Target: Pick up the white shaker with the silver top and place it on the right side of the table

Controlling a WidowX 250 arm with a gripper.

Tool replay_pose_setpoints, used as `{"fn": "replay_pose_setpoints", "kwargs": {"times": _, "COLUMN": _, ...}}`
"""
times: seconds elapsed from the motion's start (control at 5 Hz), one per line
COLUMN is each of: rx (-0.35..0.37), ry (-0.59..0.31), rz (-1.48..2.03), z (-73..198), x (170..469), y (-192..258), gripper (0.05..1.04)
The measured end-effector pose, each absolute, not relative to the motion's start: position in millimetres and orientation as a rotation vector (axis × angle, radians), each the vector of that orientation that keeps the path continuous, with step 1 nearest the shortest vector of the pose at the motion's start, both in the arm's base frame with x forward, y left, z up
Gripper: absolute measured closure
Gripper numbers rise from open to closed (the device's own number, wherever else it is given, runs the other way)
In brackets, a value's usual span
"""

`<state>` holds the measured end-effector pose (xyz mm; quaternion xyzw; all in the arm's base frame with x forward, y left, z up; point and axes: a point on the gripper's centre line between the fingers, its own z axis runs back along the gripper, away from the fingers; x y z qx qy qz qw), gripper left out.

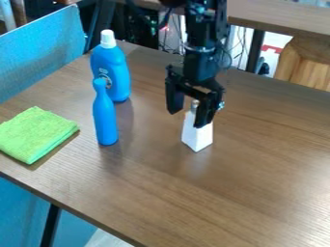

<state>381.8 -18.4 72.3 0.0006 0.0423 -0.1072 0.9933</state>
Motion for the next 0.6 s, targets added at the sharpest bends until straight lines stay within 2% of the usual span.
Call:
{"fn": "replay_pose_setpoints", "kwargs": {"times": 0.2, "rx": 0.006, "ry": 0.088, "rz": -0.212, "z": 70.8, "x": 382.0, "y": -17.7, "gripper": 0.379}}
{"fn": "replay_pose_setpoints", "kwargs": {"times": 0.4, "rx": -0.014, "ry": 0.065, "rz": -0.217, "z": 71.3, "x": 377.2, "y": -20.8, "gripper": 0.469}}
{"fn": "replay_pose_setpoints", "kwargs": {"times": 0.6, "rx": -0.041, "ry": 0.031, "rz": -0.203, "z": 77.8, "x": 376.2, "y": -24.2, "gripper": 0.469}}
